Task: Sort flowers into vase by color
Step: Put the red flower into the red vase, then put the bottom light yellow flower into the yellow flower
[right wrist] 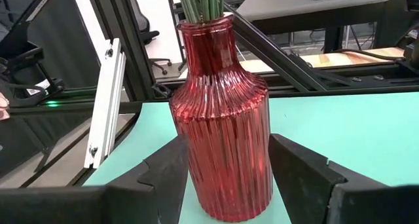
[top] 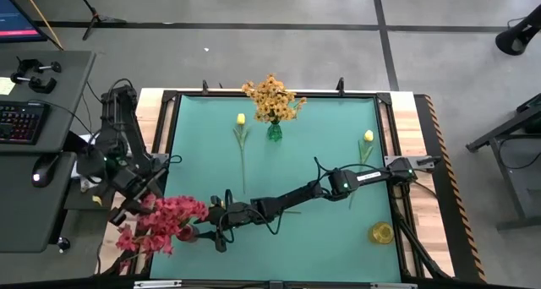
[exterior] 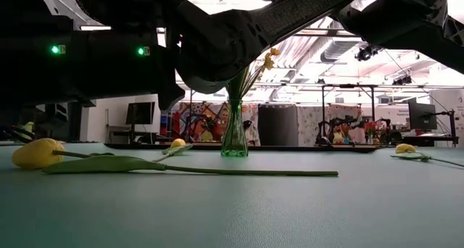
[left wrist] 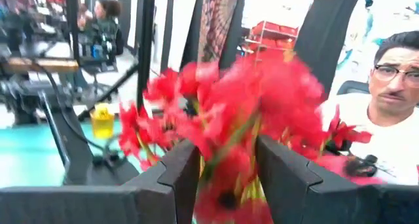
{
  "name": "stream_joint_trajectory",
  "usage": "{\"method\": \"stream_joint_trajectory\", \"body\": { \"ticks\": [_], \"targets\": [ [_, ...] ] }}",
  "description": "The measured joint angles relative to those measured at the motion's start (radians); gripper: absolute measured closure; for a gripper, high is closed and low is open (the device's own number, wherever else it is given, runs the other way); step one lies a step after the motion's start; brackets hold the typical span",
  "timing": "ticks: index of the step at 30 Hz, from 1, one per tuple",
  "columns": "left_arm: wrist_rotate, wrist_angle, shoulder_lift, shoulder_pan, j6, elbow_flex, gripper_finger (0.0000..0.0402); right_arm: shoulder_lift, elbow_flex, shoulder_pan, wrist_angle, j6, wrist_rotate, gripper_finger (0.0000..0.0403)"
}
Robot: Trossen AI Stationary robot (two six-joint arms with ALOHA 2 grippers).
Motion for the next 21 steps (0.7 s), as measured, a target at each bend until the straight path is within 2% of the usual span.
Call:
{"method": "stream_joint_trajectory", "body": {
  "ticks": [11,21],
  "targets": [
    [-0.075,0.009,0.000,0.000,0.252,0.098,0.0266,0.000,0.000,0.000,-0.006,0.000,0.000,0.0205],
    [-0.241,0.260,0.000,0.000,0.640,0.110,0.0266,-0.002,0.000,-0.010,-0.023,0.000,-0.006,0.0205]
  ]
}}
